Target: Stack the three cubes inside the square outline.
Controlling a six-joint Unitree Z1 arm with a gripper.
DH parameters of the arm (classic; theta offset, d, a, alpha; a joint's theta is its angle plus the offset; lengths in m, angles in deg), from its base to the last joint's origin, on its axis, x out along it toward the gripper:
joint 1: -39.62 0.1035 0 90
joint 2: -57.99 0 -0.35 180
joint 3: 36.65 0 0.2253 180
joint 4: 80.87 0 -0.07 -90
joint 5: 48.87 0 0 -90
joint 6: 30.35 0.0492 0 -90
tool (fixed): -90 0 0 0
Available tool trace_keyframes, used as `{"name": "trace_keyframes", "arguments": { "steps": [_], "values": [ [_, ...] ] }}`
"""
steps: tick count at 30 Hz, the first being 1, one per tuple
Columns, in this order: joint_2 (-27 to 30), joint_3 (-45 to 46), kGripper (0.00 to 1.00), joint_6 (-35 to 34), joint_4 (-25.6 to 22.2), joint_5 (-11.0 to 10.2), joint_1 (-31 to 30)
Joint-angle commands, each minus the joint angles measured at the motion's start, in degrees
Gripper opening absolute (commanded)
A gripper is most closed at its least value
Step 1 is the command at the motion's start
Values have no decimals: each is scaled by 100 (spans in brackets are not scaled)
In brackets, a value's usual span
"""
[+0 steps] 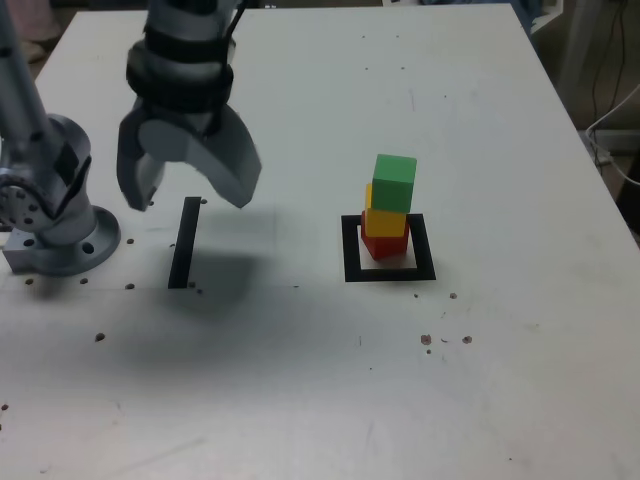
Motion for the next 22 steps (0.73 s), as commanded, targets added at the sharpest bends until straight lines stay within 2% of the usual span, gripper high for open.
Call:
{"name": "trace_keyframes", "arguments": {
  "steps": [1, 7, 12, 17, 22],
  "values": [
    [92, 228, 99, -99, 159, 191, 5],
    [320, 653, 99, -191, 695, 344, 5],
    [438, 960, 99, -242, 1071, 313, 3],
    [425, 1309, 99, -243, 1418, 74, 4],
    [434, 1493, 99, -243, 1476, -258, 4]
  ]
}}
